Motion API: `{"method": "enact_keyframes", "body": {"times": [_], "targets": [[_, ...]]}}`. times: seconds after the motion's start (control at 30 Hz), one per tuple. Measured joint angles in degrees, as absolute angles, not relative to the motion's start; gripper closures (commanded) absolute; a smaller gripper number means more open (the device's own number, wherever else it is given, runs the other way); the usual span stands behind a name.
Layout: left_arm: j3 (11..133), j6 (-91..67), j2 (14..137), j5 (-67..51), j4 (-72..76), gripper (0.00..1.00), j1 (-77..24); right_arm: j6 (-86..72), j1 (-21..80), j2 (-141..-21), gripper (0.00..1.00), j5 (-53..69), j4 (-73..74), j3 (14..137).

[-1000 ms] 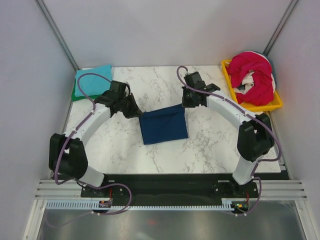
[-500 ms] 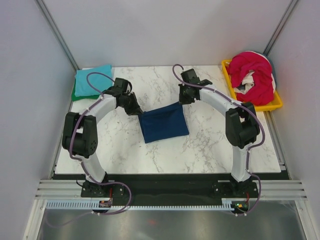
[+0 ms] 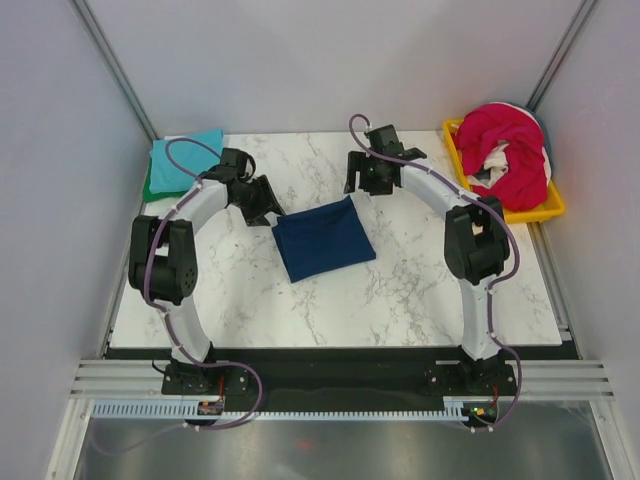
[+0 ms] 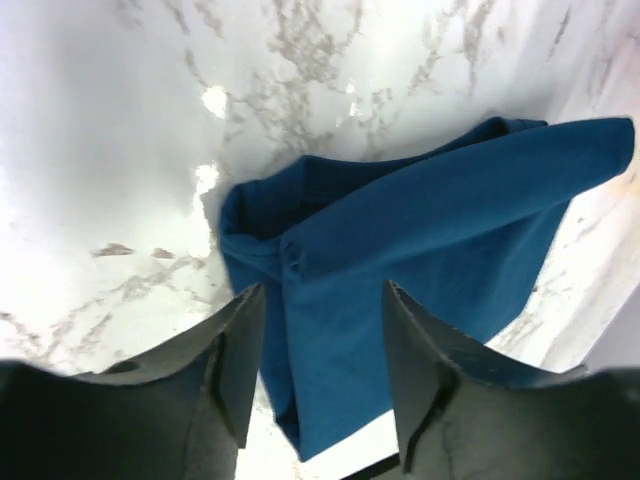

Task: Fold and stack the t-shirts

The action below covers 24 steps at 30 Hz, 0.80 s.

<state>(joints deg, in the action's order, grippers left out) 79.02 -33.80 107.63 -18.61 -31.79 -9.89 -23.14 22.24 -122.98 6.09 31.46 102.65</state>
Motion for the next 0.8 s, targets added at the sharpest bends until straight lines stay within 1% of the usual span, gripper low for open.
{"method": "enact_keyframes", "body": {"times": [0.03, 0.07, 0.1, 0.13, 0.17, 0.2, 0.27, 0.33, 0.37, 0.4, 0.43, 0.47, 0.5, 0.53, 0.63, 0.73, 0.8], "targets": [[79.0, -33.7, 107.6, -18.1, -32.1, 0.22, -9.6, -22.8, 22.1, -123.0, 0.16, 6.2, 31.2, 103.3], [79.2, -33.1, 107.4, -16.9, -32.9, 0.15, -9.5, -22.6, 21.8, -122.7, 0.15, 6.2, 30.5, 103.7], [79.2, -32.6, 107.0, -15.2, -33.6, 0.10, -9.5, -22.3, 21.6, -122.3, 0.15, 6.2, 30.3, 103.7], [79.2, -32.2, 106.2, -13.1, -34.6, 0.07, -9.6, -22.1, 21.4, -121.6, 0.15, 6.1, 30.3, 103.5], [79.3, -31.7, 104.9, -10.3, -35.5, 0.08, -10.1, -21.9, 21.3, -120.8, 0.15, 6.1, 30.0, 102.9], [79.4, -31.3, 103.4, -8.1, -36.3, 0.09, -11.0, -21.6, 21.2, -119.1, 0.16, 6.2, 29.1, 101.2], [79.9, -30.5, 99.4, -4.3, -37.2, 0.16, -13.7, -21.3, 20.9, -114.3, 0.17, 7.4, 27.3, 96.2], [80.1, -29.9, 94.9, -2.9, -37.0, 0.24, -17.5, -21.5, 20.8, -108.0, 0.25, 9.8, 25.0, 89.4], [80.0, -29.8, 92.7, -2.9, -36.6, 0.28, -19.6, -22.0, 20.7, -105.5, 0.32, 11.5, 22.8, 86.3], [79.3, -29.8, 90.7, -3.4, -34.9, 0.31, -21.6, -22.6, 20.7, -102.3, 0.48, 14.0, 19.9, 82.3], [77.8, -29.9, 88.7, -4.4, -32.7, 0.35, -23.5, -23.5, 20.8, -99.7, 0.59, 16.8, 17.3, 78.7], [76.3, -30.0, 87.4, -5.4, -31.1, 0.38, -25.0, -24.9, 20.8, -98.0, 0.72, 20.2, 13.8, 75.4], [74.0, -30.5, 86.1, -7.3, -28.6, 0.41, -26.6, -26.5, 20.8, -97.1, 0.86, 24.1, 9.9, 72.6], [71.2, -31.2, 85.3, -9.7, -25.2, 0.44, -27.8, -28.1, 21.0, -97.1, 0.90, 27.6, 6.4, 70.2], [64.0, -34.0, 87.2, -15.2, -18.0, 0.47, -29.9, -31.9, 21.7, -101.1, 0.97, 36.1, -1.8, 64.8], [58.8, -36.4, 92.2, -18.5, -11.7, 0.50, -31.1, -33.9, 22.4, -106.3, 1.00, 41.5, -5.9, 61.1], [56.2, -37.9, 95.3, -20.1, -8.5, 0.52, -31.4, -34.2, 22.6, -109.8, 1.00, 43.8, -7.0, 59.6]]}}
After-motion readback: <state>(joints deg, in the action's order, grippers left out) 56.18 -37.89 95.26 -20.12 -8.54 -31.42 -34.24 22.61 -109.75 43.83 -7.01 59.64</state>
